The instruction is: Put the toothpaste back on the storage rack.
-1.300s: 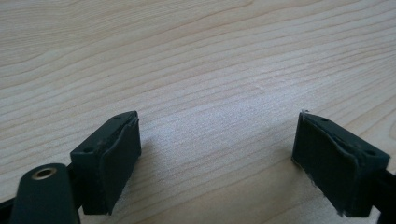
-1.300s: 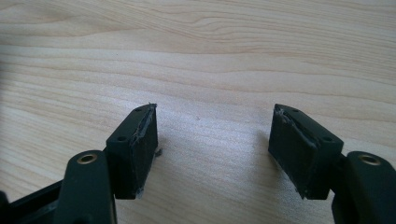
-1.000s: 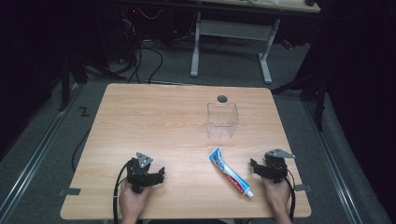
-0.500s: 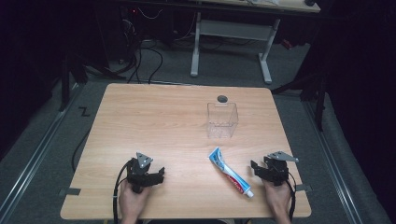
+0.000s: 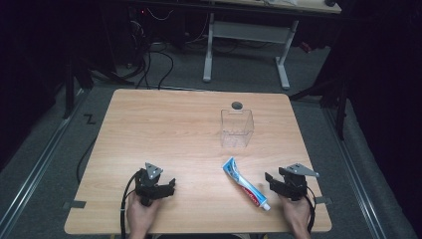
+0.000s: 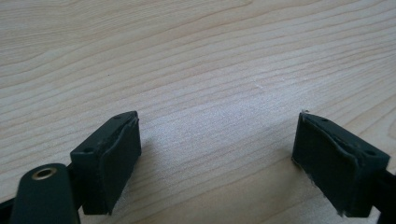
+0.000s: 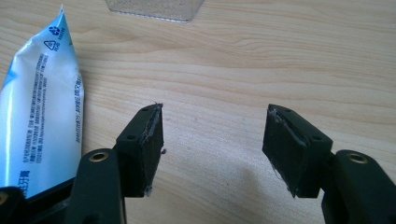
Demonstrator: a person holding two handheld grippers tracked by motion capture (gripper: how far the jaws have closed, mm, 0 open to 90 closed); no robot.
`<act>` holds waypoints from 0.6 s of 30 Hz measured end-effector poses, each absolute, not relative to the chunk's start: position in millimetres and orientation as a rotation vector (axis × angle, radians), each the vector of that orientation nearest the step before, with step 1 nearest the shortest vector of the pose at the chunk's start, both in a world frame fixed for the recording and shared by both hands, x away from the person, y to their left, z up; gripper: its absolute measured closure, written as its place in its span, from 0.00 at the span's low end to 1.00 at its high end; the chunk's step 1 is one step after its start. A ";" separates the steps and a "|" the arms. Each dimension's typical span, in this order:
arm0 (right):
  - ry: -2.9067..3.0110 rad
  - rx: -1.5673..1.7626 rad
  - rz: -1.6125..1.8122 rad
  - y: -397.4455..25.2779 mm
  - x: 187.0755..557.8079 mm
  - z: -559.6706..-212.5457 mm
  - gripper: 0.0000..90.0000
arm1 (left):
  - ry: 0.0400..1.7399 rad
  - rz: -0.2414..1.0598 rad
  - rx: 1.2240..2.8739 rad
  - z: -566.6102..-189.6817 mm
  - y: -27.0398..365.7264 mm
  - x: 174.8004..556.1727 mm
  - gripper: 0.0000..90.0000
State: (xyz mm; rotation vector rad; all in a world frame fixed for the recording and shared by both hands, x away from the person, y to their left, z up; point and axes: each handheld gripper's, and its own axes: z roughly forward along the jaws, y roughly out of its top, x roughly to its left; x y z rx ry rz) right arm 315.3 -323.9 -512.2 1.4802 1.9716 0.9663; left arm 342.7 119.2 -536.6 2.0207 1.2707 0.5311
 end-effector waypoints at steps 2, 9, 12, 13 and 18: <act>1.973 1.482 0.968 -323.0 314.3 -510.7 0.41 | 1.271 0.531 2.021 -536.6 119.2 342.7 0.17; 1.993 1.437 0.999 -315.0 305.4 -499.8 0.44 | 1.270 0.531 2.021 -536.6 119.2 342.7 0.17; 1.990 1.443 1.042 -313.8 303.2 -494.8 0.42 | 1.271 0.531 2.021 -536.6 119.2 342.7 0.17; 1.989 1.445 1.052 -313.4 302.9 -493.6 0.42 | 1.271 0.531 2.021 -536.6 119.2 342.7 0.17; 1.996 1.453 1.094 -310.5 302.7 -488.0 0.41 | 1.271 0.531 2.021 -536.6 119.2 342.7 0.17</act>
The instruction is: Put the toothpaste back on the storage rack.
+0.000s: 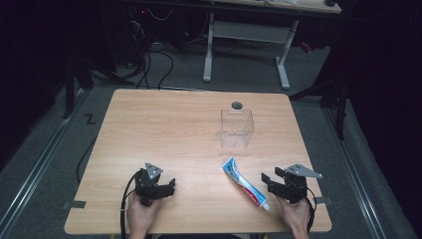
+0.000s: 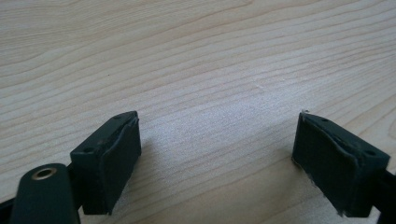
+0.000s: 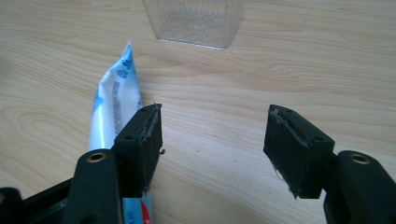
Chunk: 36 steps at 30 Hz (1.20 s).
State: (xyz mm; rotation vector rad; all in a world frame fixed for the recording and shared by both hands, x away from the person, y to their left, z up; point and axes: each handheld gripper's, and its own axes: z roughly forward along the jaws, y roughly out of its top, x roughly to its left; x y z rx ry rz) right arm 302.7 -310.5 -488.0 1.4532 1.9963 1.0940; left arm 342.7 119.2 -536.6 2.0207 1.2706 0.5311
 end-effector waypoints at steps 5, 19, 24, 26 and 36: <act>2.069 1.423 1.083 -297.6 305.6 -480.3 0.43 | 1.271 0.531 2.021 -536.6 119.2 342.7 0.17; 2.280 1.246 0.991 -248.5 319.8 -467.6 0.45 | 1.271 0.530 2.020 -536.6 119.3 342.7 0.17; 2.328 1.230 0.963 -239.2 326.4 -469.7 0.45 | 1.270 0.530 2.020 -536.6 119.4 342.6 0.17; 2.357 1.226 0.938 -234.9 329.5 -470.4 0.45 | 1.270 0.530 2.020 -536.6 119.4 342.6 0.17; 2.425 1.202 0.843 -217.3 344.1 -478.6 0.49 | 1.269 0.529 2.021 -536.6 119.5 342.4 0.17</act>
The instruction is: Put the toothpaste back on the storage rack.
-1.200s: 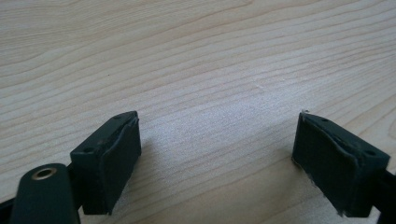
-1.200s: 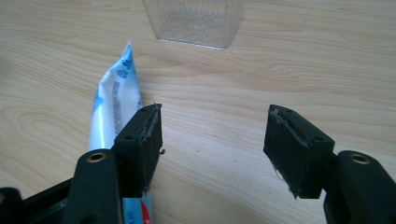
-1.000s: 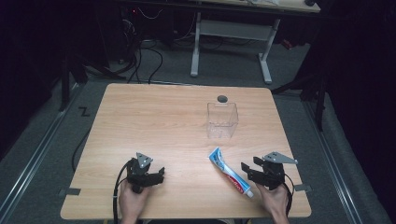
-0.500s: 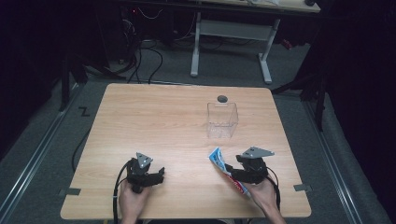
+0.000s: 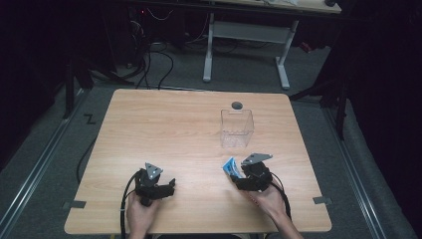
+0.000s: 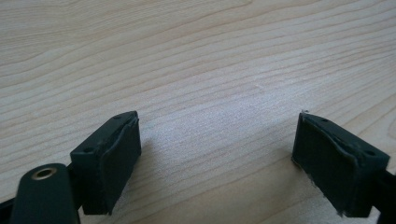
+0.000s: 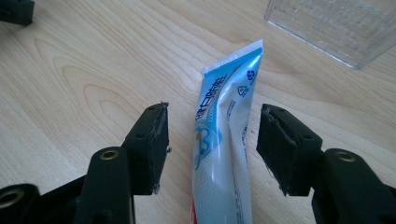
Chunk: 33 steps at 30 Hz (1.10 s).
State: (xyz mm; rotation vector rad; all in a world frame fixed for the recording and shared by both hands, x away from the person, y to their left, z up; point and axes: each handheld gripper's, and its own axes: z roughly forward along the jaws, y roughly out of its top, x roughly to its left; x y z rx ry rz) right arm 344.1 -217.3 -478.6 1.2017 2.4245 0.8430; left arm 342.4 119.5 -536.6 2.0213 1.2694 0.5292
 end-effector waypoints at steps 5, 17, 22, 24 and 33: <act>2.458 1.196 0.768 -209.3 351.5 -485.4 0.52 | 1.269 0.529 2.021 -536.6 119.5 342.4 0.17; 2.497 1.210 0.643 -203.9 359.5 -496.4 0.54 | 1.269 0.529 2.022 -536.5 119.5 342.4 0.17; 2.508 1.216 0.627 -203.1 362.0 -499.4 0.54 | 1.269 0.529 2.022 -536.6 119.5 342.4 0.17; 2.506 1.226 0.626 -203.2 362.8 -500.0 0.54 | 1.269 0.529 2.022 -536.6 119.5 342.4 0.17; 2.511 1.245 0.596 -204.3 365.8 -504.3 0.56 | 1.269 0.529 2.022 -536.6 119.5 342.4 0.17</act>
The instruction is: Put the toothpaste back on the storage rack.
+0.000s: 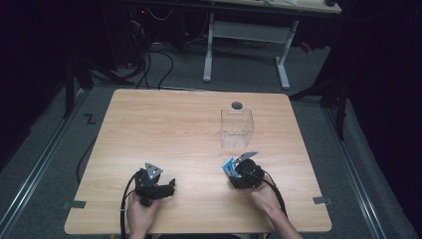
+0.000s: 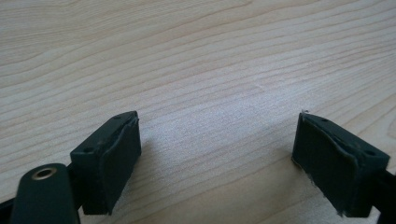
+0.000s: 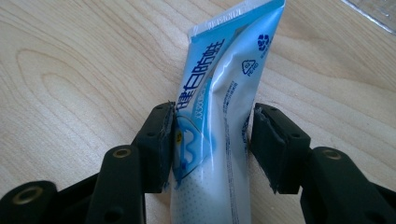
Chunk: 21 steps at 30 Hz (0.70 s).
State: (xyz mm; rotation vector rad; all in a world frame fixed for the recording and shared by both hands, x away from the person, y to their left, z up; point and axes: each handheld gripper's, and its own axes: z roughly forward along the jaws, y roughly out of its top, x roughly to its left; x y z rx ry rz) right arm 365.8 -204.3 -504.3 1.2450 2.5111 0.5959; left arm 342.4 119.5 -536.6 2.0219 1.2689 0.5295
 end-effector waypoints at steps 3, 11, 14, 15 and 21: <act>2.511 1.262 0.607 -204.7 365.5 -504.4 0.58 | 1.269 0.530 2.022 -536.6 119.5 342.4 0.17; 2.517 1.258 0.604 -205.7 366.0 -503.7 0.60 | 1.269 0.530 2.022 -536.6 119.5 342.4 0.17; 2.522 1.259 0.602 -206.5 366.0 -502.3 0.63 | 1.269 0.530 2.023 -536.5 119.5 342.3 0.17; 2.524 1.257 0.600 -206.6 365.9 -501.7 0.64 | 1.269 0.530 2.022 -536.6 119.5 342.3 0.17; 2.516 1.245 0.600 -209.8 366.8 -495.0 0.74 | 1.269 0.530 2.023 -536.6 119.5 342.3 0.17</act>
